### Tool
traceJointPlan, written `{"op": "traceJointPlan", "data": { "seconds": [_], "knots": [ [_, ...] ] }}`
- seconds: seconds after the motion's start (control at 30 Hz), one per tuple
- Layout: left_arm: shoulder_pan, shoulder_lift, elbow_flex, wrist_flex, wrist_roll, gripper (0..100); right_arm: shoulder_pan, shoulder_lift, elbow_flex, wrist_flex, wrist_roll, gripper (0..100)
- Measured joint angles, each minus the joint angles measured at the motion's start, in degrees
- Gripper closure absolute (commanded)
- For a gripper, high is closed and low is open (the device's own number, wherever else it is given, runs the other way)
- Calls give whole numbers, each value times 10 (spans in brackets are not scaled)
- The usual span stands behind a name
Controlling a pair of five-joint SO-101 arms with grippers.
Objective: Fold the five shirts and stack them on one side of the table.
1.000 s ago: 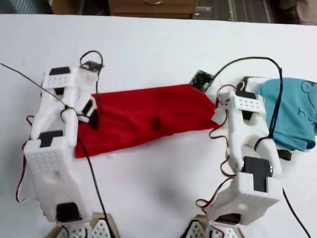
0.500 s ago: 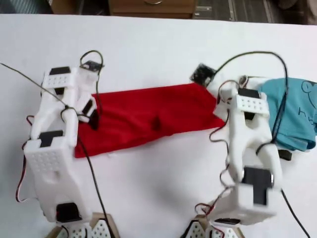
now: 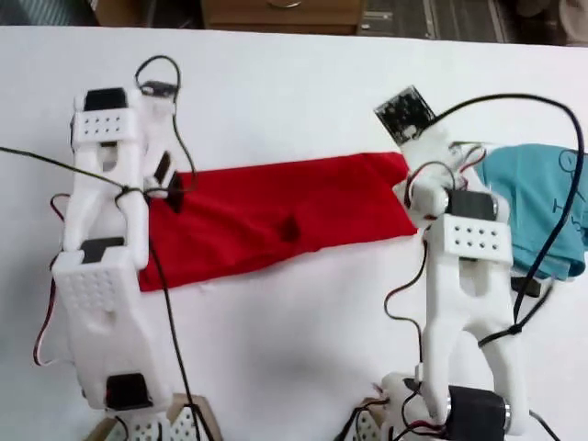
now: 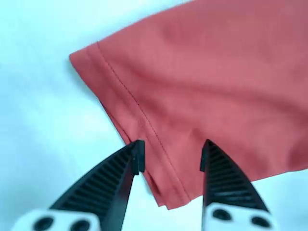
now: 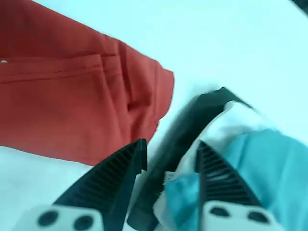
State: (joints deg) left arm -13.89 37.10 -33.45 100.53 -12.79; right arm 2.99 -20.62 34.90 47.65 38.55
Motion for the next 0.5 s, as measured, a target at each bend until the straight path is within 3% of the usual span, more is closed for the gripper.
{"op": "traceJointPlan", "data": {
  "seconds": [0.23,0.5],
  "knots": [
    [-31,0,12,4,27,781,-2,0,89,-86,-17,816],
    [-97,10,12,4,27,781,-2,-4,96,-96,-17,816]
  ]
}}
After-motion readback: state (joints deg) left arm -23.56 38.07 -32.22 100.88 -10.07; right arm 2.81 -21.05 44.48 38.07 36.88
